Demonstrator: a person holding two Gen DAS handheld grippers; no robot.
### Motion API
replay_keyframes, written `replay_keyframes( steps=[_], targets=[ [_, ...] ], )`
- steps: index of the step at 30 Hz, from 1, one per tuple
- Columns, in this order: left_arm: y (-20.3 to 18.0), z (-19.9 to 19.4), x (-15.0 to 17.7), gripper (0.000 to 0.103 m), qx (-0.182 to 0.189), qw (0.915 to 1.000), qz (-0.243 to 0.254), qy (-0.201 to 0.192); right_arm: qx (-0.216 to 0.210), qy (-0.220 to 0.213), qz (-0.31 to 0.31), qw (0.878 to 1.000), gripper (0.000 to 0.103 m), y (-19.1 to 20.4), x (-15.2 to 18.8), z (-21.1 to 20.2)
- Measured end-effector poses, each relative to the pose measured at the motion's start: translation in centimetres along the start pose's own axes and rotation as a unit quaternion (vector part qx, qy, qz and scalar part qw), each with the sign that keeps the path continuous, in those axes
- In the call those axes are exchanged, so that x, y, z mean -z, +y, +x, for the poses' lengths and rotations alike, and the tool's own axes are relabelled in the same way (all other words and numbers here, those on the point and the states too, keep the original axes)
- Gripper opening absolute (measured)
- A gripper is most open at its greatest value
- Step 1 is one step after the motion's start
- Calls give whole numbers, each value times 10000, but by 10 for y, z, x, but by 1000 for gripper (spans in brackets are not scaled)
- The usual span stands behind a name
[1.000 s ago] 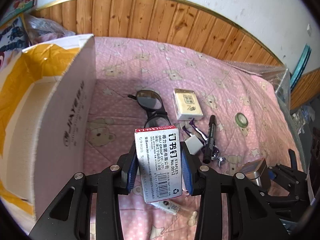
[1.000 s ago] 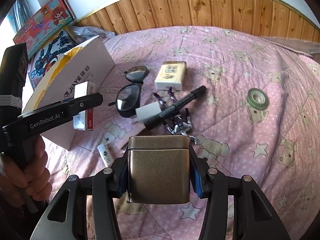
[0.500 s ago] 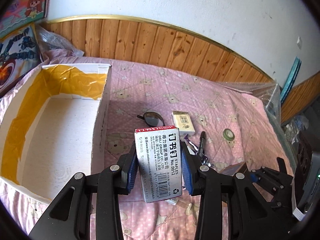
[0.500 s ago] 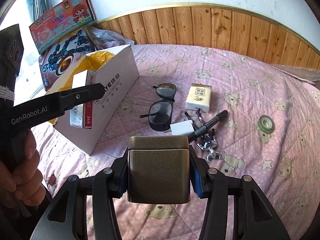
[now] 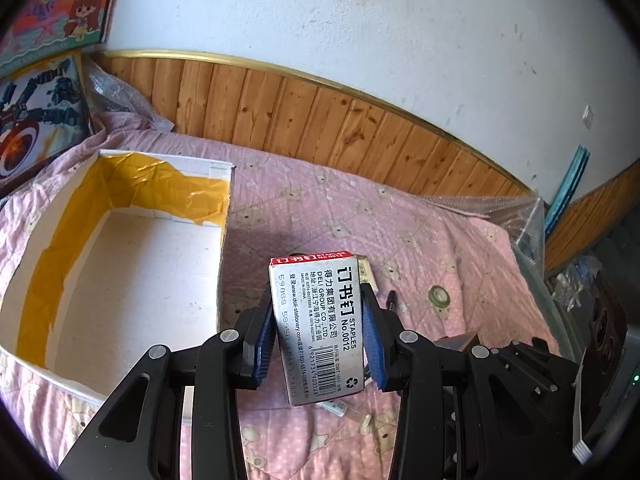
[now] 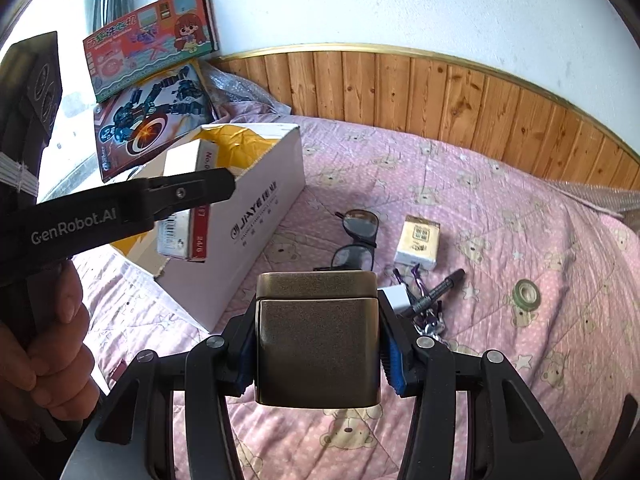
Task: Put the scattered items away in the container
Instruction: 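Carry the staples box and gold tin over the cardboard box with both grippers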
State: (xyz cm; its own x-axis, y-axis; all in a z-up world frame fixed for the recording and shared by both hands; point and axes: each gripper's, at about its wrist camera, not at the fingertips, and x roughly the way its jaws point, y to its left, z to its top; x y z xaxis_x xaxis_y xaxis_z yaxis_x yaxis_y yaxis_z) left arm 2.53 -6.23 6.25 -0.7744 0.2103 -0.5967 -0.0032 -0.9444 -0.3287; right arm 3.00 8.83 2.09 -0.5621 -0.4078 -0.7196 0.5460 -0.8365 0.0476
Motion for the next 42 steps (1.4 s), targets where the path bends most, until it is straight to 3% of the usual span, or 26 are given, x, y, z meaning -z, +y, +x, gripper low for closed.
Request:
replay_keyframes(
  steps=[17, 42],
  targets=[
    [47, -21, -37, 40, 125, 9967, -715, -368, -294, -247, -356, 9986, 51, 67, -49, -1],
    [132, 10, -79, 40, 165, 9830, -1801, -322, -475, -181, -677, 9964, 51, 101, -107, 46]
  ],
)
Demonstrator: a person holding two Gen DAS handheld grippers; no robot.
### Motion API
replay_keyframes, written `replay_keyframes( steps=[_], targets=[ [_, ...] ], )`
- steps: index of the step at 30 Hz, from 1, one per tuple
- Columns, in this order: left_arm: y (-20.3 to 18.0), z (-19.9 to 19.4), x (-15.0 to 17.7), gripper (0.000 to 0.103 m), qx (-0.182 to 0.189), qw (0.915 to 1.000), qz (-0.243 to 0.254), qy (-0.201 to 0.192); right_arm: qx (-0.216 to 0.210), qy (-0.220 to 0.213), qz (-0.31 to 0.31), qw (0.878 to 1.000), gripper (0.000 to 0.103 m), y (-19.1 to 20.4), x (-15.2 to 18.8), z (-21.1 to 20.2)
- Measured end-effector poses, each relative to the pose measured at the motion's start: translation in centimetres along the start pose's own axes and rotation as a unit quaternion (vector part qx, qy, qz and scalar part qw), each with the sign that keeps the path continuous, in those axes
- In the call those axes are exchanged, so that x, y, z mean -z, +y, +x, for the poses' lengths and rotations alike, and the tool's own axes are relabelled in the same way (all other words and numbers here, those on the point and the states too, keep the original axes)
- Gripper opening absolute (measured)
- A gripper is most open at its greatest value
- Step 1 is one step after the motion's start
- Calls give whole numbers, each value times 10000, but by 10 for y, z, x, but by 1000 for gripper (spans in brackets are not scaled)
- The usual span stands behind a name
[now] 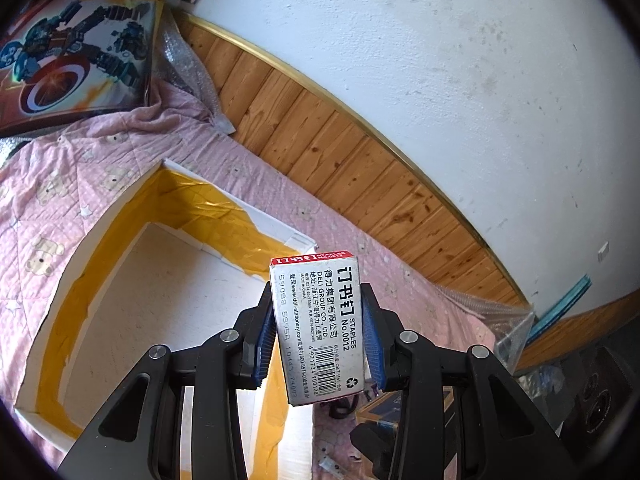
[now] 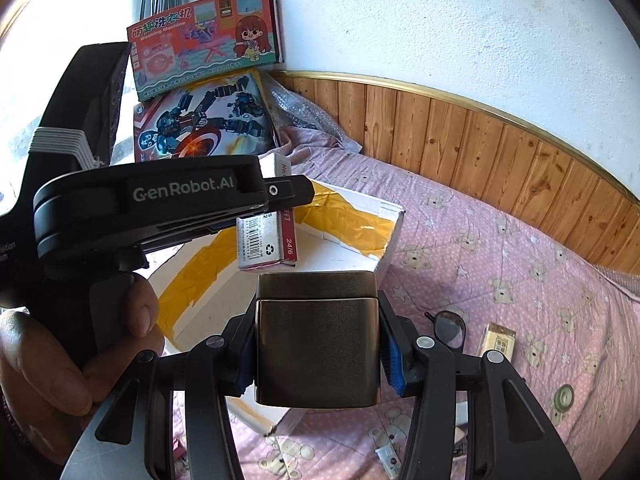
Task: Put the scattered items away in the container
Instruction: 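Carry the staples box and gold tin over the cardboard box with both grippers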
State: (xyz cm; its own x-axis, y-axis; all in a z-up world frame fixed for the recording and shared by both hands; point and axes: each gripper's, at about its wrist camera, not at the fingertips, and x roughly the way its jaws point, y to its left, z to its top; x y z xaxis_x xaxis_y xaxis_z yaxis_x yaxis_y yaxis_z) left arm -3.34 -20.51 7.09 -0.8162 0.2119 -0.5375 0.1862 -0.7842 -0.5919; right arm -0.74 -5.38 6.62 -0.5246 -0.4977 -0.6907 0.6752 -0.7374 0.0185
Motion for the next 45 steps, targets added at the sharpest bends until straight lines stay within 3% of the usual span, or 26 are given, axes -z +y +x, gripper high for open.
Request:
replay_keyframes(
  steps=[10, 26, 35, 45],
  targets=[
    [32, 32, -18, 40, -162, 9988, -401, 215, -126, 177, -143, 9997, 51, -1, -21, 36],
    [76, 84, -35, 40, -978, 9919, -574, 566, -182, 669, -1015, 9924, 51, 4, -46, 102],
    [102, 110, -40, 40, -1309, 9860, -656, 799, -329, 1253, -1460, 9808, 51, 5, -56, 148],
    [104, 146, -34, 40, -1860, 9737, -142, 1311, -388, 2061, -1989, 9573, 51, 6, -54, 199]
  ],
)
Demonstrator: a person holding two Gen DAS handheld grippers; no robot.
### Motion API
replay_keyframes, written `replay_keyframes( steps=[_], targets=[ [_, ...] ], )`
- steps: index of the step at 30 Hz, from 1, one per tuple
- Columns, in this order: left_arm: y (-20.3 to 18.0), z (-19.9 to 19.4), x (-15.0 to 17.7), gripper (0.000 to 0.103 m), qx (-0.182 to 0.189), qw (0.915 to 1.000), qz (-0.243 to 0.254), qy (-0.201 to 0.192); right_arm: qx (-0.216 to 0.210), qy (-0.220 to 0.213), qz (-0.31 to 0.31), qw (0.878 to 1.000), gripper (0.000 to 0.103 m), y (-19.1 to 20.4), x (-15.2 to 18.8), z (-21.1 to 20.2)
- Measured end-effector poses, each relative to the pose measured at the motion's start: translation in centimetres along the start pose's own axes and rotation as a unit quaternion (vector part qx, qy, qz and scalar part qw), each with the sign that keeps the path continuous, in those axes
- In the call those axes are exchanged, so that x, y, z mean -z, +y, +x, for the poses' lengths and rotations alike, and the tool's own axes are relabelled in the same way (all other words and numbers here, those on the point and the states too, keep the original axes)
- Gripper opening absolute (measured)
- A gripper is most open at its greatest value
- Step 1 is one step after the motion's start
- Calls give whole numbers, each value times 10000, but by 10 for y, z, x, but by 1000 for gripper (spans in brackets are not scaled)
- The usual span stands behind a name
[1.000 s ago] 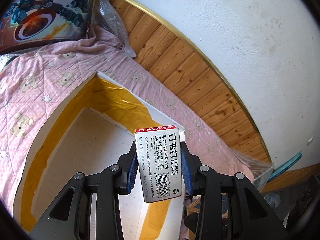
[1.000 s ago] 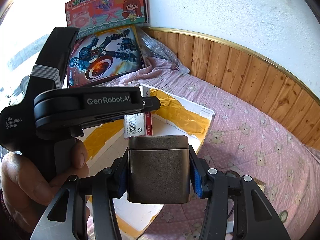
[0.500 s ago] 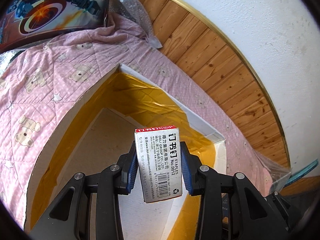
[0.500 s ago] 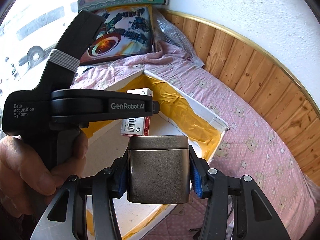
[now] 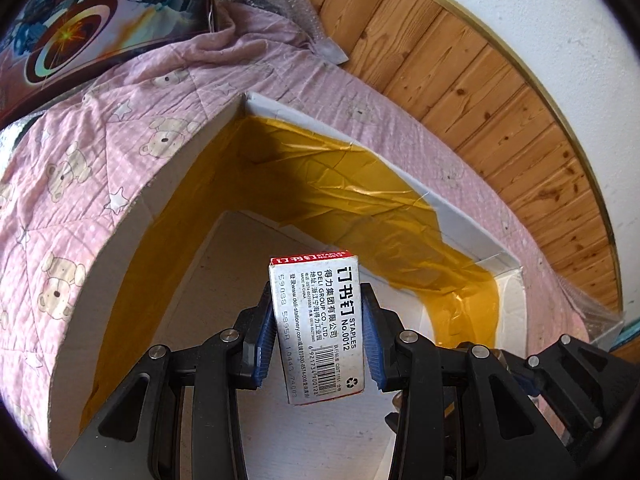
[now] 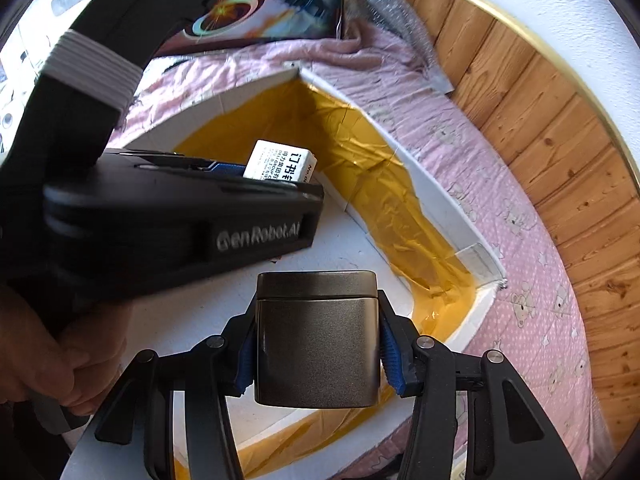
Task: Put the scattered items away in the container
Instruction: 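Carry the staples box and gold tin over the cardboard box with both grippers, then open both grippers to drop the staples box and tin into the box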
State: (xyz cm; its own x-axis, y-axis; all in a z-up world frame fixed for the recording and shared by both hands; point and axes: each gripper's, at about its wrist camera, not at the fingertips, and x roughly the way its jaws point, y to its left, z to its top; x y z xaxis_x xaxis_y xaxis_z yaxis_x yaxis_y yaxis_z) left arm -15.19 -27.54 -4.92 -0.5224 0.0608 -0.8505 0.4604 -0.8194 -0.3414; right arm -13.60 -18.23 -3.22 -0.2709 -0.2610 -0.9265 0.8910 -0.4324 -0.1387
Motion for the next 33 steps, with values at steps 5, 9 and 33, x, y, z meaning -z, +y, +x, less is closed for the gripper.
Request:
replay_keyframes(
  steps=[5, 9, 33],
  targets=[
    [6, 20, -2, 40, -170, 9995, -22, 257, -77, 405, -74, 9991, 51, -5, -6, 21],
    [11, 30, -2, 41, -240, 9989, -74, 407, -63, 585, -66, 9982, 51, -10, -9, 31],
    [31, 36, -6, 49, -173, 9964, -582, 596, 298, 1170, -185, 9925, 54, -12, -17, 55]
  ],
)
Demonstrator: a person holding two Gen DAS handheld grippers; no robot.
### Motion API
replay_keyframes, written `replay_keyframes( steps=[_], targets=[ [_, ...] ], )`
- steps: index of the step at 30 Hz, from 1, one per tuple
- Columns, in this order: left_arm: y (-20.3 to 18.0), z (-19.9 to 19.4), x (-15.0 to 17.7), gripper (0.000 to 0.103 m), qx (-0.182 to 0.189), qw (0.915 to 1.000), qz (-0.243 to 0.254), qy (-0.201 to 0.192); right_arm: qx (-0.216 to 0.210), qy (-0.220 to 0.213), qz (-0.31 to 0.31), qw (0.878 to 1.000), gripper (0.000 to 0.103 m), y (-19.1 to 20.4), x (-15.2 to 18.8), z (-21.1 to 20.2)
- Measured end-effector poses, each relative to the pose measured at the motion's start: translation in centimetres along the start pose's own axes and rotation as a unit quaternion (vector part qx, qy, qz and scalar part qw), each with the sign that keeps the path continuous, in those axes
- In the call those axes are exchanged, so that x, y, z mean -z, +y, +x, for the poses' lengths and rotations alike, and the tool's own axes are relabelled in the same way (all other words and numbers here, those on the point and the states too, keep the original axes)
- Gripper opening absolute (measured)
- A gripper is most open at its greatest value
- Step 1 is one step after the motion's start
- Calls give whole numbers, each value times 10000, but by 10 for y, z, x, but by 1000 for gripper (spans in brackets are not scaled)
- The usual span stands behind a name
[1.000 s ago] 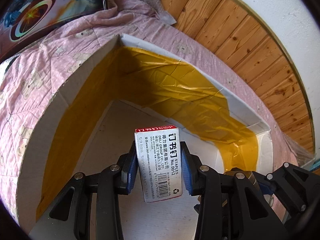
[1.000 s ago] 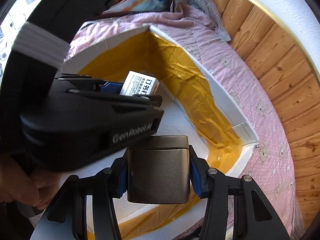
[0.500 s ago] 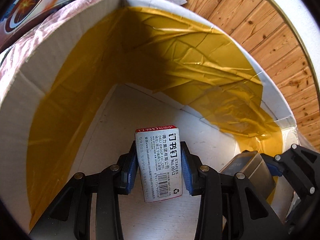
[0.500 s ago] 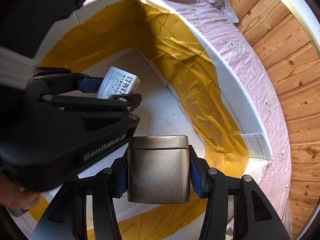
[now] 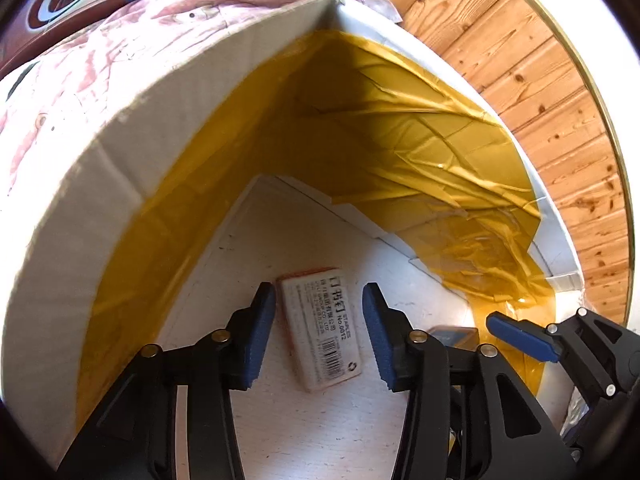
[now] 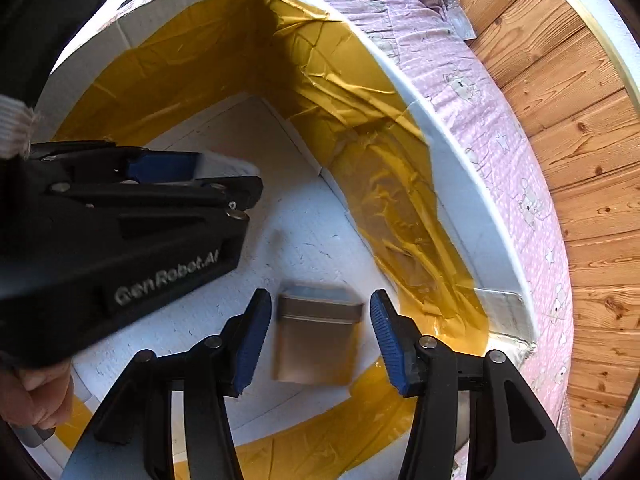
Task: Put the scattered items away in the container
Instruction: 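Open both grippers to drop the staples box and tin into the box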
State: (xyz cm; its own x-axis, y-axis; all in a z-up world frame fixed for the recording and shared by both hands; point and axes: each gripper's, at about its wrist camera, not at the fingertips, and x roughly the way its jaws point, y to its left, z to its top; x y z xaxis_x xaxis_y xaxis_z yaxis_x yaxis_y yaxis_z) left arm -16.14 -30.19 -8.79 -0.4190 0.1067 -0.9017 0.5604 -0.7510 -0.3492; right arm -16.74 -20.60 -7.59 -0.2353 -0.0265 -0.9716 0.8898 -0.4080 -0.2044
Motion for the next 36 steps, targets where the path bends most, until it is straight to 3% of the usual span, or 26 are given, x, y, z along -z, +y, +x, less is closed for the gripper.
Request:
replay_keyframes(
  steps=[11, 19, 26, 29, 36],
  targets=[
    [-4, -12, 3, 51, 102, 9999, -24, -51, 63, 12, -14, 10000, 54, 7, 15, -11],
    [-13, -39, 14, 51, 260, 9994, -55, -238, -34, -353, 230, 9991, 54, 7, 35, -43],
    [-17, -70, 23, 51, 372, 9981, 95, -474, -121, -932, 555, 9940, 54, 14, 79, -75],
    [-14, -83, 29, 51, 442, 9969, 91, -650, -190, -1269, 658, 9895, 54, 13, 66, -93],
    [-3, -130, 60, 51, 854, 9887, -95, -1228, -416, -2213, 970, 9695, 54, 21, 96, -127]
  ],
)
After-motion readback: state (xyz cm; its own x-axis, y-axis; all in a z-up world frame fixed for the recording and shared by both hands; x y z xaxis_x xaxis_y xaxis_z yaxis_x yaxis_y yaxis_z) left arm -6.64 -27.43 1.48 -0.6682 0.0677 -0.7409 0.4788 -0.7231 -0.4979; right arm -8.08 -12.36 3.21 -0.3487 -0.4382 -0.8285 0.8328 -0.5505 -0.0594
